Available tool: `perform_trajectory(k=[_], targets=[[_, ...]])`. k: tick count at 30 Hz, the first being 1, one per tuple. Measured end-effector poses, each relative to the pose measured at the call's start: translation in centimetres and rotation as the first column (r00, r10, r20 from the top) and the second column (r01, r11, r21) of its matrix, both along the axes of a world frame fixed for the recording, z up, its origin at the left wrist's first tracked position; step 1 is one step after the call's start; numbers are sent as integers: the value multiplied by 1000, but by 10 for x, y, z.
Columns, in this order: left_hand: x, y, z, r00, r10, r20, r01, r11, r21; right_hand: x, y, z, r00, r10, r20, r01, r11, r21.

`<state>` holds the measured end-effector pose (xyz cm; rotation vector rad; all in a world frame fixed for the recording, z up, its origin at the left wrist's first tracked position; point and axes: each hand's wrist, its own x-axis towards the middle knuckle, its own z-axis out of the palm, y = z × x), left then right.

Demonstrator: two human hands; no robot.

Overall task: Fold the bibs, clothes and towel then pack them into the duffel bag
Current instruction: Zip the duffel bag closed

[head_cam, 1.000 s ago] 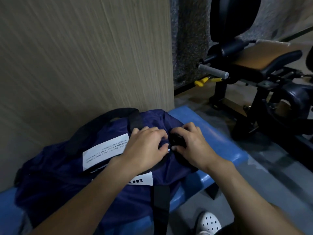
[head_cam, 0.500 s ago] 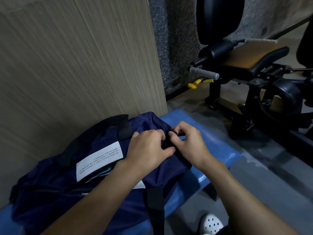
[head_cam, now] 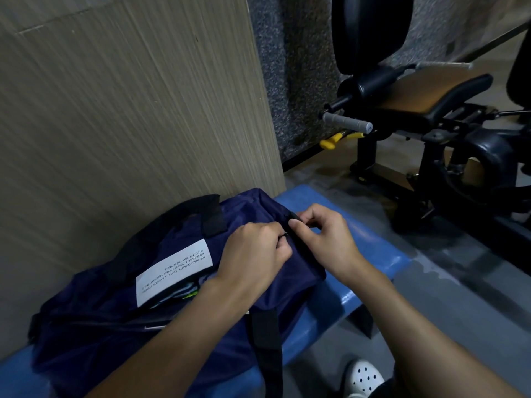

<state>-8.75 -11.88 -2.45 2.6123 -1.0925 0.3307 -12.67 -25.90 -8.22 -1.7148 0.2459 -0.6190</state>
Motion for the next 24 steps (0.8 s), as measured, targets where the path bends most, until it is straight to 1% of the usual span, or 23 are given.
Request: perform_trajectory(k=[5, 7, 9, 10, 14, 17, 20, 24], targets=[[4, 9, 9, 989, 18, -148, -45, 983, -179, 0, -1, -2, 1000, -2, -3, 2, 997, -77], [4, 9, 11, 970, 39, -238, -98, 966, -240, -1, -1, -2, 1000, 26, 10, -24, 986, -163], [4, 8, 12, 953, 58, -298, -142, 953, -266, -2, -1, -2, 997, 67, 24, -58, 961, -270], [3, 8, 12, 947, 61, -317, -154, 948, -278, -3, -1, -2, 996, 91, 19, -82, 951, -298], [3, 10, 15, 939, 58, -339, -167, 938, -303, -3, -1, -5, 985, 154, -82, -173, 907, -383], [2, 14, 16, 925, 34, -379, -159, 939, -305, -3, -1, -6, 978, 182, -106, -210, 879, -429], [0, 16, 16, 922, 37, -384, -163, 940, -301, -2, 0, -7, 975, 183, -128, -223, 838, -498], [-3, 20, 17, 924, 42, -380, -167, 939, -301, -2, 3, -7, 979, 157, -131, -203, 822, -532]])
